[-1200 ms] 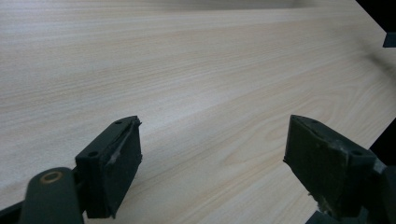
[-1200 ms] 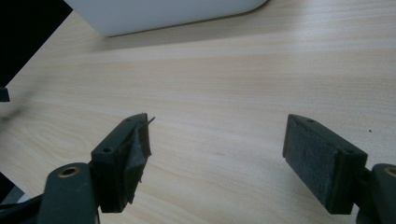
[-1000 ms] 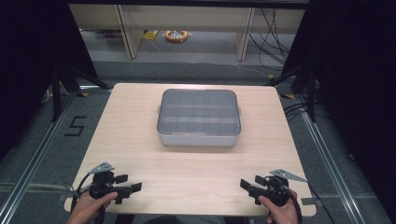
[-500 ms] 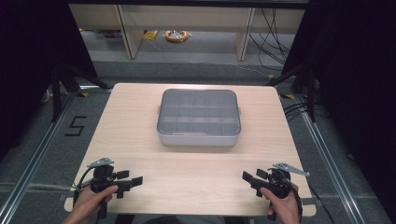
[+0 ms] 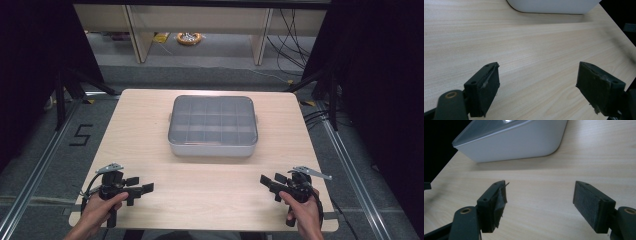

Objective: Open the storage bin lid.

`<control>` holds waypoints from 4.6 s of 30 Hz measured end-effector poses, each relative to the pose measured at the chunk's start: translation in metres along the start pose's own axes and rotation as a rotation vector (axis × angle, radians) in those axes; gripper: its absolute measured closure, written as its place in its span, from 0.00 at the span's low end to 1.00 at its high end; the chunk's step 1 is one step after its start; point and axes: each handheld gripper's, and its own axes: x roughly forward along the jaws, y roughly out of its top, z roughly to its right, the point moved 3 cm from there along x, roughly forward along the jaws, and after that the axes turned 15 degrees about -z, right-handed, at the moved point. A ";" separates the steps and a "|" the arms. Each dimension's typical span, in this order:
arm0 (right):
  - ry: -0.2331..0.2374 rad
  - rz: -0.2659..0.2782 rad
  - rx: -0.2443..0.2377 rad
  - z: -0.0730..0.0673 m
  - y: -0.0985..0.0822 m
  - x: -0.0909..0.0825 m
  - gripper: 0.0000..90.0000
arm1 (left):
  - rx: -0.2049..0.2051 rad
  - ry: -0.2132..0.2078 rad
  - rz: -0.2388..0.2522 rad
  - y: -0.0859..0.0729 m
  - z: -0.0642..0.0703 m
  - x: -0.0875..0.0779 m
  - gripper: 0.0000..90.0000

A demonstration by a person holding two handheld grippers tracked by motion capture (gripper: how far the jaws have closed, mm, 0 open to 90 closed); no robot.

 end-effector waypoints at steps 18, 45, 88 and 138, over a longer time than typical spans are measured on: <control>0.014 0.044 0.006 0.007 0.049 0.007 0.35 | -0.007 0.012 0.017 0.027 -0.007 0.006 0.21; 0.032 0.065 0.064 0.025 0.116 0.026 0.40 | -0.045 0.021 0.062 0.094 -0.024 0.016 0.24; 0.069 0.008 0.208 0.031 0.178 0.073 0.51 | -0.143 0.039 0.066 0.213 -0.036 0.069 0.47; 0.071 0.129 0.273 0.028 0.183 0.076 0.81 | -0.236 0.038 0.116 0.218 -0.031 0.066 0.70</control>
